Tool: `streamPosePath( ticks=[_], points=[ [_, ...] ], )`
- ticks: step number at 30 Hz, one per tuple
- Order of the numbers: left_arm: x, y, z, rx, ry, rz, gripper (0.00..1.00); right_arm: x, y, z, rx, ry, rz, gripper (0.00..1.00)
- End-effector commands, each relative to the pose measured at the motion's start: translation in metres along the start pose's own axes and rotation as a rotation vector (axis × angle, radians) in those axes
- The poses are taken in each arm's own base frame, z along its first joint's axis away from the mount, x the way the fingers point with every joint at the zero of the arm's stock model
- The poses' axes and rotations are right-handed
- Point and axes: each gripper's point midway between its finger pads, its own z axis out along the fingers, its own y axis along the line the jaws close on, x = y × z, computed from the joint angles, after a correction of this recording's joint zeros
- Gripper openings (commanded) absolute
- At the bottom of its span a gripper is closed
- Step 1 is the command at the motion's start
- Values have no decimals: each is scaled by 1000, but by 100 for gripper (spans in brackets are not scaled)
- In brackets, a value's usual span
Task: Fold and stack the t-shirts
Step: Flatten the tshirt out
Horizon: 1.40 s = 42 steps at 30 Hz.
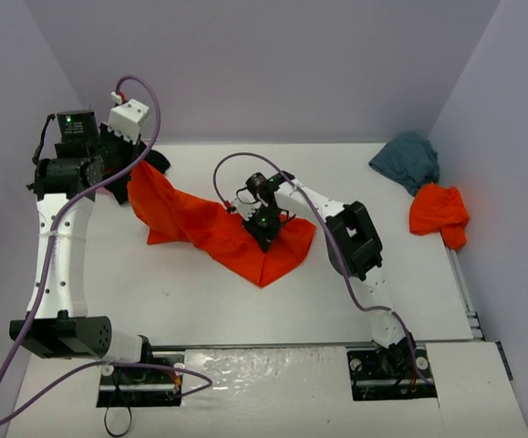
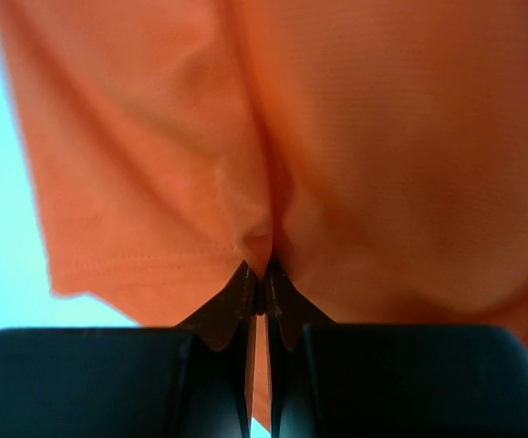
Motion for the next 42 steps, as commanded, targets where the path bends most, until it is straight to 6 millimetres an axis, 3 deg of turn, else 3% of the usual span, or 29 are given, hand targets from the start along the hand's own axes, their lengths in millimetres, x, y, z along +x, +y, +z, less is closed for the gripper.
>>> streamPosePath(
  ticks=[1,3,6,11,15,17,18,19,23,27,30,33,35,40,42],
  points=[
    [-55,25,-34,-160,-202,-5,0,-25,-73,-114,571,-140,49,0],
    [-69,31,-44,-195,-248,-15,0,-28,-93,-164,746,-207,78,0],
    [-86,43,-55,-257,-298,-43,0,-29,-106,-222,909,-258,93,0],
    [-112,62,-74,-348,-376,-75,0,-34,-114,-297,1081,-342,108,0],
    [-137,78,-107,-452,-457,-103,0,-42,-100,-373,1230,-464,102,0],
    [-152,85,-143,-522,-528,-120,0,-35,-87,-421,1320,-544,112,0],
    [-153,85,-145,-526,-533,-121,0,-34,-86,-424,1324,-551,111,0],
    [-158,82,-169,-550,-577,-123,0,-30,-77,-441,1329,-596,111,0],
    [-167,68,-226,-574,-679,-142,0,-11,-35,-503,1356,-779,126,0],
    [-166,55,-269,-594,-730,-134,0,16,-4,-544,1360,-903,128,0],
    [-163,40,-297,-581,-764,-128,0,49,23,-572,1383,-983,146,0],
    [-160,28,-320,-571,-797,-138,0,64,38,-587,1367,-1053,140,0],
    [-156,17,-337,-560,-816,-130,0,80,64,-606,1353,-1128,107,0],
    [-149,-3,-367,-535,-862,-111,0,111,94,-625,1379,-1199,107,0],
    [-145,-11,-374,-521,-869,-97,0,120,101,-622,1372,-1201,102,0]
  ],
)
